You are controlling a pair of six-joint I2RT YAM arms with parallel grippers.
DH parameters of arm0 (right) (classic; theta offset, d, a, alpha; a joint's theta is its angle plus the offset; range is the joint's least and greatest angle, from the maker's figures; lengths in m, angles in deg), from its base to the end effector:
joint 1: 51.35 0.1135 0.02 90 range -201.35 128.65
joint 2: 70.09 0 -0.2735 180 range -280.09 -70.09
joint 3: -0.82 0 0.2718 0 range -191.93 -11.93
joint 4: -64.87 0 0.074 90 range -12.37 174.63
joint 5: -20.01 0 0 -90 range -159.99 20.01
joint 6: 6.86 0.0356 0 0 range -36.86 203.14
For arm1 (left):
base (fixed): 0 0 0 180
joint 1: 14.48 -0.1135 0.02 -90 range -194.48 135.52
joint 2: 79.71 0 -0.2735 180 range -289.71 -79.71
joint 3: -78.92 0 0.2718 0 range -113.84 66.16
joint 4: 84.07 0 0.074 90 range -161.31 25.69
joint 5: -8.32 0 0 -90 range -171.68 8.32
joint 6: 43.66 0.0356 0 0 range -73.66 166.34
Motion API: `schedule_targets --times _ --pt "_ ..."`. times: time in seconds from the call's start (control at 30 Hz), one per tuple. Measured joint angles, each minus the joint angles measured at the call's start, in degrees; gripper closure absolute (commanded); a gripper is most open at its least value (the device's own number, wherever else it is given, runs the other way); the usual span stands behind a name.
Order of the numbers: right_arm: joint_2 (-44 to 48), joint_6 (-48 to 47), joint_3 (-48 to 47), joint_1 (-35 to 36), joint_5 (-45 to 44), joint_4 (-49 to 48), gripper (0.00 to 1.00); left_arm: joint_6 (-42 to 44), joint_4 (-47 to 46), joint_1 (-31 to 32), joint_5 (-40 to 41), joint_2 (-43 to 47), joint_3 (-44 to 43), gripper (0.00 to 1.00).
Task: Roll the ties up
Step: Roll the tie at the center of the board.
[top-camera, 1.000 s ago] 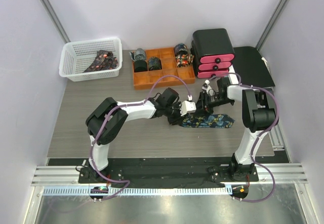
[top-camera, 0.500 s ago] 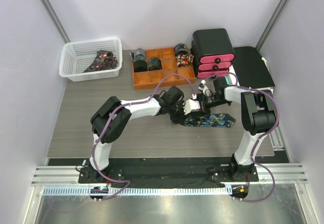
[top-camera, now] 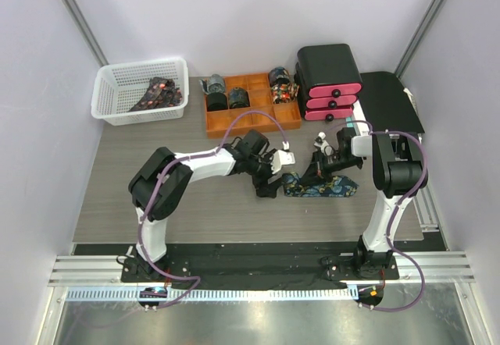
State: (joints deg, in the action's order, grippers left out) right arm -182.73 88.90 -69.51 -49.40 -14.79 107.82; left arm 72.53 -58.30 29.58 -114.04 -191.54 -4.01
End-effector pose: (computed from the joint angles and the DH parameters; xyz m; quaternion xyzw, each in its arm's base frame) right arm 0.3329 0.0406 0.0890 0.0103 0.8856 0.4643 0.0054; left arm 0.2884 -0.3057 0.1511 0.5957 0.6998 -0.3076 0.2467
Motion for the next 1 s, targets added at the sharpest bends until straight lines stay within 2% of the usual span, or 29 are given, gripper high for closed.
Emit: schedule_targets --times 0.03,0.23,0.63,0.67,0.7,0.77,0.8,0.87,0.9,1.0 --pt "-0.33 -0.44 0.0 -0.13 -0.02 0.37 0.99 -0.76 -0.76 -0.39 -0.44 0.61 0.74 0.01" --pt "-0.57 -2.47 0.0 -0.2 0.0 1.49 0.99 -6.29 -9.03 -0.74 -2.38 3.37 4.33 0.0" --pt "-0.57 -2.21 0.42 -0.26 0.11 0.76 0.99 -15.02 -23.06 3.87 -2.51 0.35 4.33 0.0" --pt "-0.57 -2.14 0.46 -0.26 0.15 0.7 0.99 -15.28 -23.37 4.22 -2.25 -0.22 4.28 0.02" --pt "-0.57 -2.08 0.5 -0.28 0.17 0.66 0.99 -15.26 -23.37 4.48 -2.01 -0.96 4.17 0.12" --pt "-0.57 -1.92 0.52 -0.31 0.17 0.61 0.99 -15.28 -22.93 4.92 -1.49 -2.36 3.93 0.23" --pt "-0.57 -1.81 0.57 -0.31 0.2 0.55 0.99 -14.78 -22.49 4.96 -1.11 -2.99 3.87 0.33" --pt "-0.57 -1.49 0.68 -0.31 0.22 0.44 0.99 -13.44 -22.43 4.96 -0.92 -3.54 3.67 0.4" --pt "-0.57 -1.29 0.74 -0.31 0.26 0.44 0.99 -12.87 -22.21 4.92 -0.74 -3.54 3.67 0.46" --pt "-0.57 -0.87 0.9 -0.31 0.37 0.22 0.97 -11.02 -21.44 4.76 -0.22 -3.58 3.63 0.54"
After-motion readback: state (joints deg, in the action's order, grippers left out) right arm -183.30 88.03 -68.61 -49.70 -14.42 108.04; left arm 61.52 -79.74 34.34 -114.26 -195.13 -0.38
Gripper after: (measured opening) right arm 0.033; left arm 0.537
